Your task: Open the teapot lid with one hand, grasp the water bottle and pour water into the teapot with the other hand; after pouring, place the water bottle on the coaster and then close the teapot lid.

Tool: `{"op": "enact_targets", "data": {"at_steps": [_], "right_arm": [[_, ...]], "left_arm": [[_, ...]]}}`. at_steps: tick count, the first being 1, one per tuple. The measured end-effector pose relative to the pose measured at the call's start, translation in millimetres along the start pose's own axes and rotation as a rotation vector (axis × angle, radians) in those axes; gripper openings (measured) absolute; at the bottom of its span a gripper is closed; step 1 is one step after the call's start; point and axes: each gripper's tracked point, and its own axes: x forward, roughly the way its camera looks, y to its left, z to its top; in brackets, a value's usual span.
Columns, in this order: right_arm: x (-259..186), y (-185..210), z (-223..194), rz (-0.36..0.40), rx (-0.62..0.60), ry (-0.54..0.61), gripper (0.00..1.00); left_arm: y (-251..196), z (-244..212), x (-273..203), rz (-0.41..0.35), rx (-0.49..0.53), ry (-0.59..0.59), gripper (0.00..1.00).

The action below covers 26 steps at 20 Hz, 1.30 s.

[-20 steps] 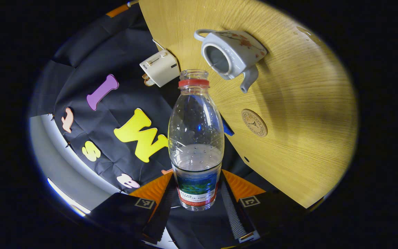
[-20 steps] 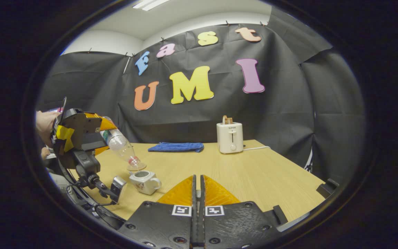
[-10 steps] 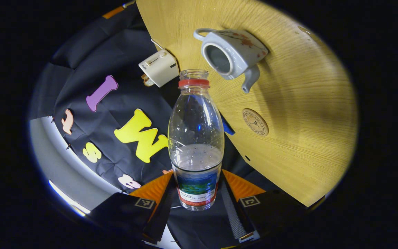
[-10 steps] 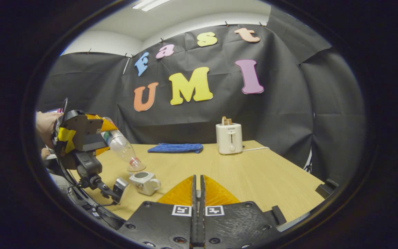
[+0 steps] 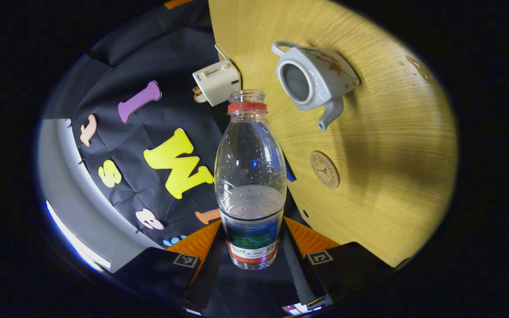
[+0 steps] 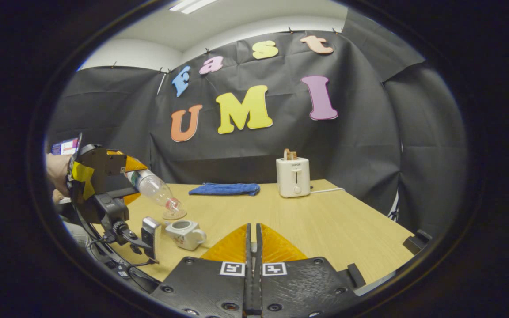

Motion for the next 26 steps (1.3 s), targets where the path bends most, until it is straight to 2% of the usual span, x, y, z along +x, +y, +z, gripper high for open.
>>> {"op": "enact_targets", "data": {"at_steps": [2, 4, 6, 11, 16, 20, 22, 26], "right_arm": [[-0.6, 0.9, 3.8, -0.002, -0.004, -0.005, 0.0], [-0.6, 2.7, 6.7, 0.001, 0.0, -0.006, 0.0], [0.1, 4.1, 9.1, 0.003, 0.003, -0.006, 0.0], [0.5, 14.8, 16.6, 0.018, -0.008, -0.01, 0.0], [-2.7, 33.2, 27.8, 0.06, 0.025, -0.012, 0.0], [-5.4, 35.5, 33.4, 0.053, 0.008, -0.024, 0.0], [-5.5, 34.1, 31.0, 0.045, 0.005, -0.018, 0.0], [-2.2, 30.0, 23.9, 0.031, 0.014, 0.003, 0.0]], "left_arm": [[-8.4, -3.5, 1.1, -0.016, -0.127, 0.005, 0.74], [-22.7, -3.9, 2.8, -0.063, -0.304, -0.011, 0.74], [-31.8, -5.6, -1.2, -0.077, -0.48, -0.017, 0.74], [-40.0, -2.1, -11.6, -0.137, -1.034, -0.051, 0.74], [-42.9, 9.4, -15.3, -0.215, -1.49, -0.073, 0.74], [-34.1, 5.1, 11.7, -0.245, -1.701, -0.108, 0.74], [-29.4, 2.9, 25.1, -0.23, -1.799, -0.147, 0.75], [-28.9, -0.3, 65.2, -0.215, -1.873, -0.182, 0.75]]}}
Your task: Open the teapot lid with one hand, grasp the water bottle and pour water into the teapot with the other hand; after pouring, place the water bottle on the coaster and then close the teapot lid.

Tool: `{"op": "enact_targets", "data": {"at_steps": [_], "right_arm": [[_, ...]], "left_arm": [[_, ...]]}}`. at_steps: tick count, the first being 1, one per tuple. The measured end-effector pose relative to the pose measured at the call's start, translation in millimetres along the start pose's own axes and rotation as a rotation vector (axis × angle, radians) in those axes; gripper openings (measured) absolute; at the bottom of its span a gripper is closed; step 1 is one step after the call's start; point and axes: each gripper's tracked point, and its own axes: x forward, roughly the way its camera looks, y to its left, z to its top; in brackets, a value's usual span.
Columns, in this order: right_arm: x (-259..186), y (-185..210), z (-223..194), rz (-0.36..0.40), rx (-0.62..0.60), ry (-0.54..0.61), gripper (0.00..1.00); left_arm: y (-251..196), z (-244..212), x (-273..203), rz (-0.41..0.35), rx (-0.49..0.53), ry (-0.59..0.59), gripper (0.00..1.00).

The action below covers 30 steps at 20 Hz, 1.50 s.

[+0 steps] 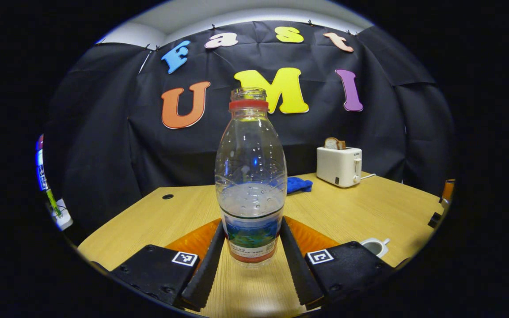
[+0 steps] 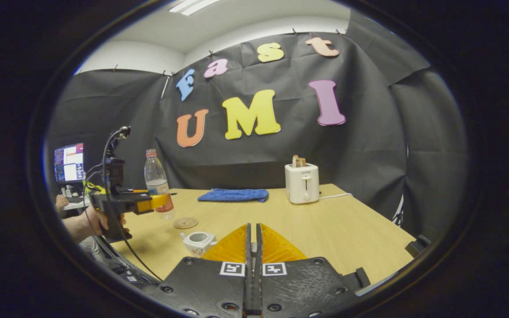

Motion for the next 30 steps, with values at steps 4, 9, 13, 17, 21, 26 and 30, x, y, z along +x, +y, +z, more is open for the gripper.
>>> {"op": "enact_targets", "data": {"at_steps": [4, 9, 13, 17, 21, 26, 30], "right_arm": [[3.0, 3.6, -6.5, -0.008, -0.005, 0.011, 0.0], [9.7, 1.5, -11.7, -0.022, -0.015, 0.028, 0.0], [12.8, 2.0, -13.0, -0.025, -0.021, 0.032, 0.0], [13.9, 1.7, -14.9, -0.024, -0.021, 0.034, 0.0], [13.7, 1.9, -14.9, -0.025, -0.019, 0.034, 0.0], [10.6, 4.8, -13.2, -0.024, -0.026, 0.027, 0.0], [10.9, 12.2, -9.7, -0.013, -0.034, 0.019, 0.0]], "left_arm": [[5.6, -10.3, 29.2, -0.031, -0.034, -0.015, 0.76], [9.0, -22.5, 54.5, -0.049, -0.05, 0.015, 0.77], [5.2, -29.1, 62.5, -0.066, -0.041, 0.039, 0.77], [7.8, -33.2, 64.9, -0.059, -0.032, 0.048, 0.79], [10.6, -33.3, 65.0, -0.047, -0.023, 0.05, 0.81], [7.3, -40.8, 62.6, -0.065, -0.024, 0.08, 0.96], [8.2, -45.1, 45.8, -0.061, -0.046, 0.103, 1.0]]}}
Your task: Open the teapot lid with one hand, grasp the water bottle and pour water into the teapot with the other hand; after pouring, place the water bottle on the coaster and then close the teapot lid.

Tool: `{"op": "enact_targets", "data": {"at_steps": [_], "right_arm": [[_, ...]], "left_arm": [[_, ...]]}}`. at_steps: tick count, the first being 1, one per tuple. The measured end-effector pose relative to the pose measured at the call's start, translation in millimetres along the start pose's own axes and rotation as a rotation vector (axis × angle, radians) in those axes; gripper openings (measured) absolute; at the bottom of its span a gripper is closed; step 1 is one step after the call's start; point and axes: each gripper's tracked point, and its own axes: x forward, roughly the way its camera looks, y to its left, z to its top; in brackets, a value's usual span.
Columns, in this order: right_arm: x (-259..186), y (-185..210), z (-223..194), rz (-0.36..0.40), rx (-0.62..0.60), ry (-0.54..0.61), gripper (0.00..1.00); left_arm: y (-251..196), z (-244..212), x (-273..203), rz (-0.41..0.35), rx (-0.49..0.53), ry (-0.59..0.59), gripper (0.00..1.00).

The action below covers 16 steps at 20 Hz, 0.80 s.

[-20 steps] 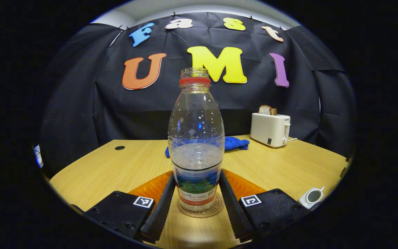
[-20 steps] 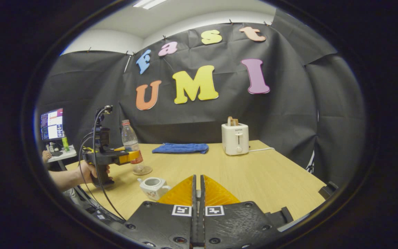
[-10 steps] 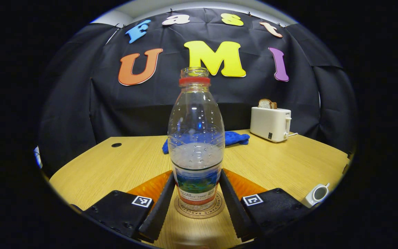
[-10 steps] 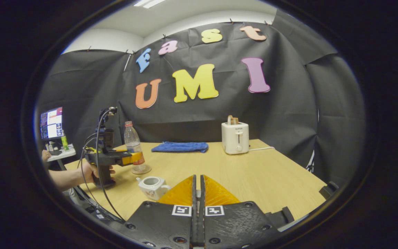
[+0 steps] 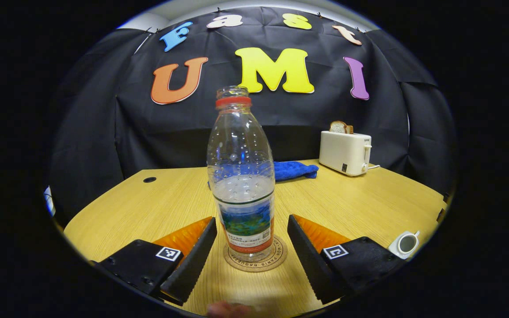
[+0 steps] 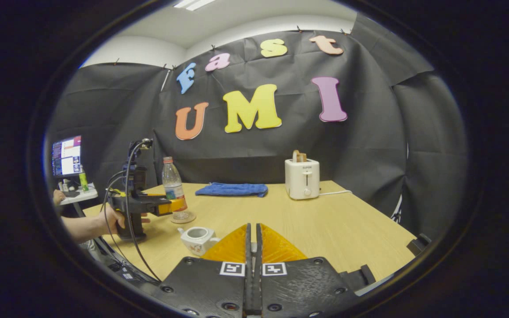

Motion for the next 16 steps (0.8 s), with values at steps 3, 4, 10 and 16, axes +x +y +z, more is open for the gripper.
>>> {"op": "enact_targets", "data": {"at_steps": [3, 4, 10, 16], "right_arm": [[6.6, 15.9, 5.5, 0.028, -0.012, -0.009, 0.0], [10.6, 22.9, 6.5, 0.042, -0.02, -0.011, 0.0], [45.3, 73.5, 19.4, 0.144, -0.073, -0.049, 0.0], [93.6, 113.7, 8.2, 0.23, -0.115, -0.037, 0.0]], "left_arm": [[2.2, -1.2, -30.6, 0.017, -0.005, -0.001, 1.0], [3.9, 2.9, -46.4, 0.024, -0.013, -0.02, 1.0], [35.5, 18.1, -130.6, 0.126, -0.025, -0.116, 1.0], [71.1, 13.9, -184.7, 0.237, -0.048, -0.163, 1.0]]}}
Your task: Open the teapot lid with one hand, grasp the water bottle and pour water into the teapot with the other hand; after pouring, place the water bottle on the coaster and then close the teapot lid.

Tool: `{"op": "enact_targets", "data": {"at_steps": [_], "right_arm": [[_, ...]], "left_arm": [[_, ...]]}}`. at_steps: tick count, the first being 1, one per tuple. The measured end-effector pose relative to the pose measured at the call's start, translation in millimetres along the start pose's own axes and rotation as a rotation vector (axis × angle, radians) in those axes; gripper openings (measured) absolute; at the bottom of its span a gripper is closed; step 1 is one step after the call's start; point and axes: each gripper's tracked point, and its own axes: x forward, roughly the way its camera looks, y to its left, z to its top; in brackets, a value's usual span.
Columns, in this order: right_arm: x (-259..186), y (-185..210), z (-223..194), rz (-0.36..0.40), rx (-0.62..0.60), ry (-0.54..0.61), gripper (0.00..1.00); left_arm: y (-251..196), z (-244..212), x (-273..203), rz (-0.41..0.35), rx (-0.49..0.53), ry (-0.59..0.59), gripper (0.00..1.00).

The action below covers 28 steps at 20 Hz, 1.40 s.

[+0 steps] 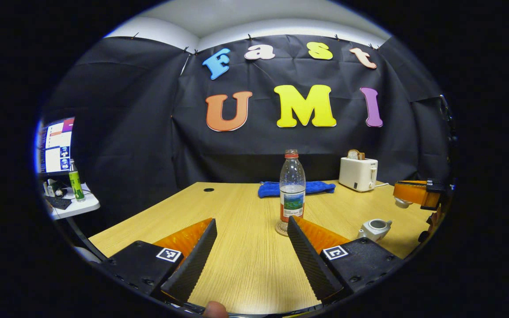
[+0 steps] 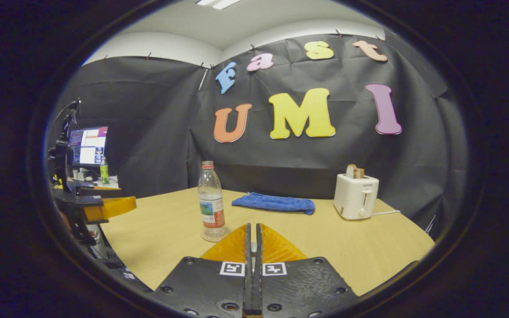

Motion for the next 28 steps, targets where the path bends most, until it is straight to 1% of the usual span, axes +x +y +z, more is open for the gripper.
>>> {"op": "enact_targets", "data": {"at_steps": [3, 7, 21, 25, 27, 28], "right_arm": [[15.0, 5.2, -17.9, 0.02, 0.001, 0.035, 0.0], [22.4, 8.7, -28.1, 0.039, 0.009, 0.051, 0.0], [30.3, 6.4, -53.3, 0.045, 0.012, 0.081, 0.0], [26.5, 3.0, -49.4, 0.028, 0.019, 0.069, 0.05], [19.1, 3.3, -36.7, 0.035, 0.059, 0.037, 0.42], [13.0, -1.5, -28.0, 0.019, 0.076, 0.015, 0.6]], "left_arm": [[15.3, -0.8, -12.0, 0.036, -0.031, -0.007, 1.0], [31.4, -3.4, -17.3, 0.078, -0.01, -0.016, 1.0], [14.5, 4.9, -23.3, 0.063, 0.017, -0.044, 1.0], [5.8, 9.5, -26.1, 0.063, 0.028, -0.052, 1.0], [-5.0, 13.6, -27.2, 0.051, 0.03, -0.061, 1.0], [-12.5, 15.7, -27.7, 0.042, 0.032, -0.065, 1.0]]}}
